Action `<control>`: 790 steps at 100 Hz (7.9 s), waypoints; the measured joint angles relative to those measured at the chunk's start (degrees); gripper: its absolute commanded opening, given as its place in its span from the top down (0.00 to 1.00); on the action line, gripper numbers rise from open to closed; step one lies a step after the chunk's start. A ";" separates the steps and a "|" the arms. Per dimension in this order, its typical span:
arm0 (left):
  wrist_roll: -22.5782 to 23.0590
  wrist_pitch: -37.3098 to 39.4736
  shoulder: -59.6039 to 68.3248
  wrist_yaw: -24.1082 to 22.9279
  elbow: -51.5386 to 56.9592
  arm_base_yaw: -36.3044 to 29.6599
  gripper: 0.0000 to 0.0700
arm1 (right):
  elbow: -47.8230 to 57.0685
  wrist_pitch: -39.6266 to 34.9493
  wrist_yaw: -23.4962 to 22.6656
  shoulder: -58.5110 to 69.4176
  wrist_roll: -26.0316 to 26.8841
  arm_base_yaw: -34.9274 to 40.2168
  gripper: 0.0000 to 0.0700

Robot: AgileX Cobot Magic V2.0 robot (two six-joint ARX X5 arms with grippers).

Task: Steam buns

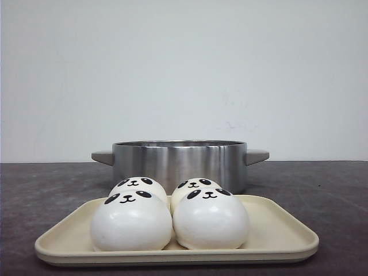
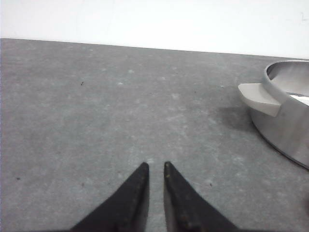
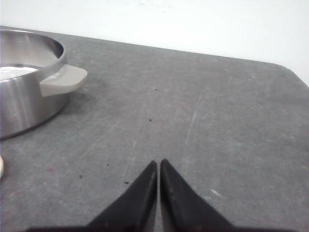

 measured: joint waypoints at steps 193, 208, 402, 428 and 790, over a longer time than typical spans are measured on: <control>-31.69 -1.20 4.22 13.88 12.35 0.00 0.98 | 15.91 5.62 -10.40 4.52 24.00 0.00 0.99; -26.95 -6.67 14.29 15.72 27.08 -0.09 0.98 | 32.44 -7.76 -10.49 15.43 19.32 0.00 0.99; -11.98 -27.71 30.49 17.94 50.18 -17.99 0.13 | 62.86 -21.00 -6.12 97.59 30.03 34.60 0.25; -11.47 -28.17 30.49 16.52 50.18 -18.25 0.13 | 63.06 -17.75 -6.14 99.12 32.04 34.60 0.25; -18.29 -24.17 80.11 12.00 52.41 -35.19 0.15 | 113.11 -42.45 10.78 70.99 10.54 45.72 0.98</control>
